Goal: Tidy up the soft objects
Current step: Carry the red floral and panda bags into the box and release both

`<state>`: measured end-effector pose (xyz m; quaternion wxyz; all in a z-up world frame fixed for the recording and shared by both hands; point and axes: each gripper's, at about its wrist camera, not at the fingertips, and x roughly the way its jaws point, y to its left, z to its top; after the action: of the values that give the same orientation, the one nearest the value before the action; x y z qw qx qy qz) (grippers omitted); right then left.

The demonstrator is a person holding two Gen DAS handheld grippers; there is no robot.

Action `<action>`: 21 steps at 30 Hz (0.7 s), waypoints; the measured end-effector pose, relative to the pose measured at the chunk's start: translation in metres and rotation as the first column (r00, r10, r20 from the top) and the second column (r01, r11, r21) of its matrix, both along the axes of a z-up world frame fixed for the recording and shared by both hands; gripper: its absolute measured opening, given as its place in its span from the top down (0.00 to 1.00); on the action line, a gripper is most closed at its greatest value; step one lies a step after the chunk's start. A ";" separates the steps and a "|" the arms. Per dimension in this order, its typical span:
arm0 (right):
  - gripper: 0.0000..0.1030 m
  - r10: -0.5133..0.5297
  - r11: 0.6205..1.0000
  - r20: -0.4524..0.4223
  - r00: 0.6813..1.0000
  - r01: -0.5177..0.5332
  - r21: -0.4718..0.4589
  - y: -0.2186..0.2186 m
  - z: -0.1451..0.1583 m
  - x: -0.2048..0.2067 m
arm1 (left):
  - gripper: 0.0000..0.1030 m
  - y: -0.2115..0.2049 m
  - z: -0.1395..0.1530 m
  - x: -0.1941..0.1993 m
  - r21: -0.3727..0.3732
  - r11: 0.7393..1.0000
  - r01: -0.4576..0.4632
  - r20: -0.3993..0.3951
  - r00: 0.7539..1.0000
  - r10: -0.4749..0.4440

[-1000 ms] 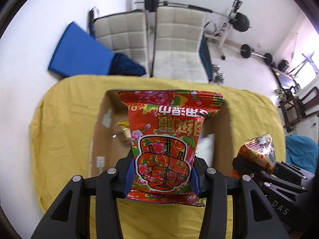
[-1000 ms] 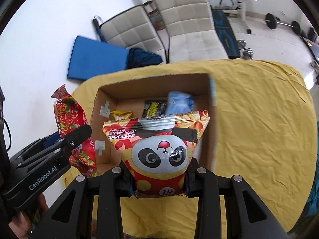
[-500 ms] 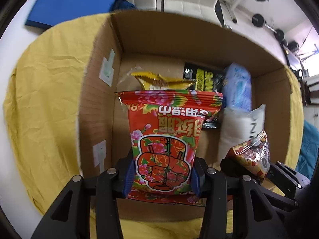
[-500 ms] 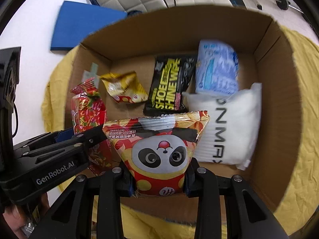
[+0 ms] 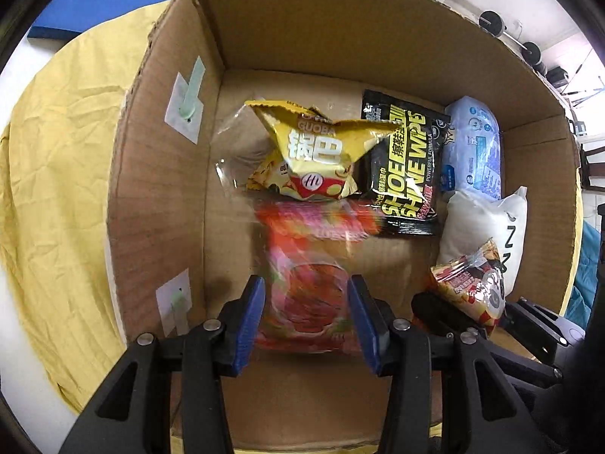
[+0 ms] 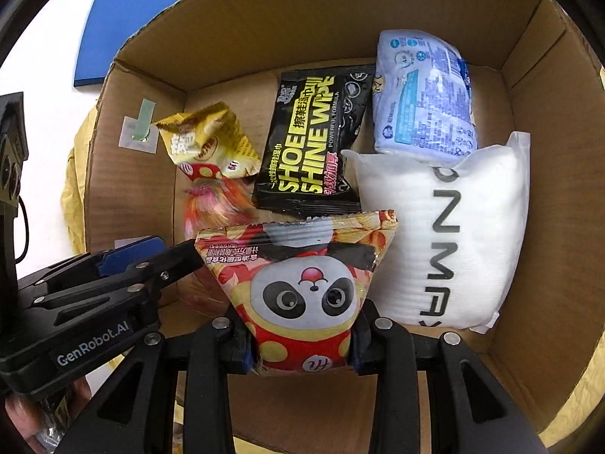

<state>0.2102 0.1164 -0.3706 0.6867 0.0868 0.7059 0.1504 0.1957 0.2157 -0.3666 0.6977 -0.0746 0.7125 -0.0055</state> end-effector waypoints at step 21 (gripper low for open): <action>0.27 0.033 0.995 0.082 0.996 -0.024 -0.102 -0.003 0.028 -0.006 | 0.49 0.002 0.044 -0.012 0.036 0.999 -0.032 0.062 0.998 0.030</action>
<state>0.2041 0.1134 -0.3431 0.7170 0.0357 0.6843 0.1280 0.1832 0.2176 -0.3228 0.7206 -0.0725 0.6893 0.0163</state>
